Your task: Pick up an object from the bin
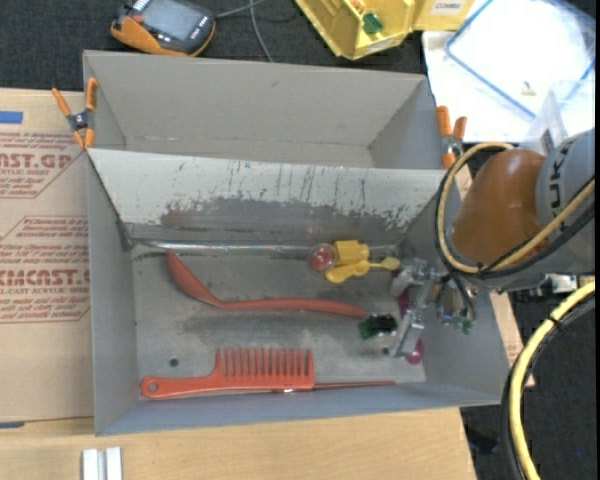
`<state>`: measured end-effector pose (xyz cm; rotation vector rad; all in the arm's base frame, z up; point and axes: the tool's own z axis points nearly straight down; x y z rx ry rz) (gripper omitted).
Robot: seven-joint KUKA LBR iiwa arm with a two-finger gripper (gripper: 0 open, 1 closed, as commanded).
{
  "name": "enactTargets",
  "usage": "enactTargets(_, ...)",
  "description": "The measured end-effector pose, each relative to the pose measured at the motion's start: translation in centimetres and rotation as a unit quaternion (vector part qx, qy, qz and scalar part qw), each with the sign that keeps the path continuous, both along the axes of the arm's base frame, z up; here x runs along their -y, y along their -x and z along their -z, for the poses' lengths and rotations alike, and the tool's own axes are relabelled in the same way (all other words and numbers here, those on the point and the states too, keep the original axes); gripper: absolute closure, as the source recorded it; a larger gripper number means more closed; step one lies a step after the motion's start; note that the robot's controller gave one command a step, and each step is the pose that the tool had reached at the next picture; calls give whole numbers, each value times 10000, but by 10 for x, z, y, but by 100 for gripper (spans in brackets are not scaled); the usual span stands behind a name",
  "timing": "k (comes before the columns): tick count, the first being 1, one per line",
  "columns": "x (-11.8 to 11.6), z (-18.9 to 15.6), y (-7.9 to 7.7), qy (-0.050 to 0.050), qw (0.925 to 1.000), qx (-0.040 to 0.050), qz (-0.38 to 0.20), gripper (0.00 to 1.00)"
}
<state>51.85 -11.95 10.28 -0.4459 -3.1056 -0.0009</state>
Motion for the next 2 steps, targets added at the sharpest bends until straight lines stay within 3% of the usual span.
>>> enactTargets(1,-2,33,2,12,9992,54,-384,0)
enactTargets(2,1,33,19,6,9994,17,345,100)
